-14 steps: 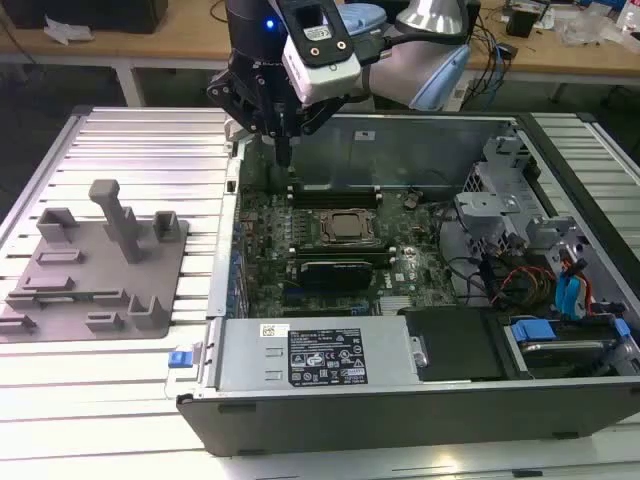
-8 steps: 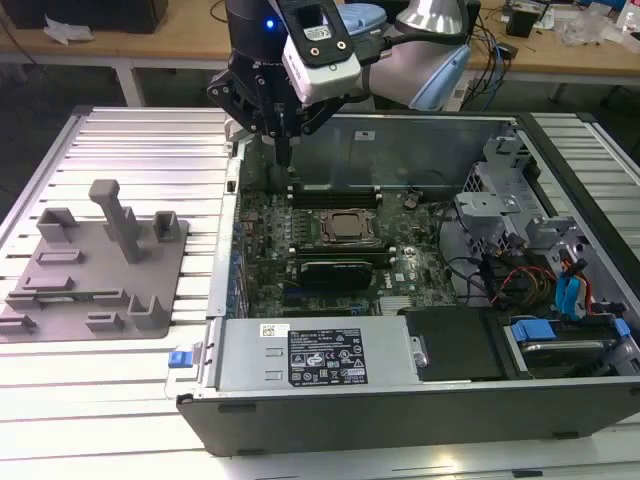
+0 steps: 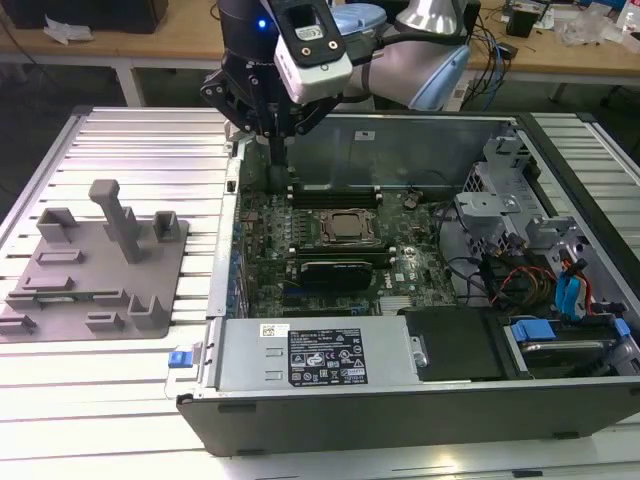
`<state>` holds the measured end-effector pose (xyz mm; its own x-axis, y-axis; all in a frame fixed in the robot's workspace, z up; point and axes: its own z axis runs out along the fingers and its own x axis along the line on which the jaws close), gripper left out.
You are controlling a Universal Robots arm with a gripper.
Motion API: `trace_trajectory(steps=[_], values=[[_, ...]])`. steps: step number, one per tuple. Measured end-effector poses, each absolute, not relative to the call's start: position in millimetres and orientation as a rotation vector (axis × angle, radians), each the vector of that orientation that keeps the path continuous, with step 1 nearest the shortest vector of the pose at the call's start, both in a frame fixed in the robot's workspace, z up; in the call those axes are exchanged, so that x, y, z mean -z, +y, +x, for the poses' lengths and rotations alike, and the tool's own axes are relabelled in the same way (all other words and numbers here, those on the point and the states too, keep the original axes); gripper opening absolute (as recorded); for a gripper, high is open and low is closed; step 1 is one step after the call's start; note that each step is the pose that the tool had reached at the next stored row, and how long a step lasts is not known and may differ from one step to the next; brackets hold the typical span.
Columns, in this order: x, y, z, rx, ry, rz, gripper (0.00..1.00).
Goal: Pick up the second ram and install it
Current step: 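Reach for the second ram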
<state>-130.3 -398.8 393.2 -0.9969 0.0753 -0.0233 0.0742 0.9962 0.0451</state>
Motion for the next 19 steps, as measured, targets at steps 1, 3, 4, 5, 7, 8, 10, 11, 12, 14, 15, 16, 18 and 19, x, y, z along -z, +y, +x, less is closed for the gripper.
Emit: trace_trajectory(steps=[1, 3, 4, 5, 7, 8, 10, 11, 12, 14, 15, 16, 18, 19], values=[[-393.2, -398.9, -134.2, -0.069, 3.114, 0.117, 0.08], [-393.2, -398.9, -139.0, -0.069, 3.114, 0.117, 0.08], [-393.2, -398.8, -140.7, -0.069, 3.114, 0.117, 0.08], [-393.2, -398.8, -142.5, -0.069, 3.114, 0.117, 0.08], [-393.2, -398.9, -145.6, -0.069, 3.113, 0.117, 0.08], [-393.2, -398.8, -147.3, -0.069, 3.113, 0.117, 0.08], [-393.2, -398.8, -151.6, -0.069, 3.113, 0.117, 0.08], [-393.2, -398.9, -153.2, -0.069, 3.113, 0.117, 0.08], [-393.2, -398.9, -154.2, -0.069, 3.113, 0.117, 0.08], [-393.2, -398.9, -160.9, -0.069, 3.113, 0.117, 0.08], [-393.1, -398.9, -163.1, -0.069, 3.113, 0.117, 0.08], [-393.2, -398.8, -164.3, -0.069, 3.113, 0.117, 0.08], [-393.2, -398.8, -170.6, -0.069, 3.113, 0.116, 0.08], [-393.1, -398.8, -173.9, -0.069, 3.113, 0.117, 0.08]])
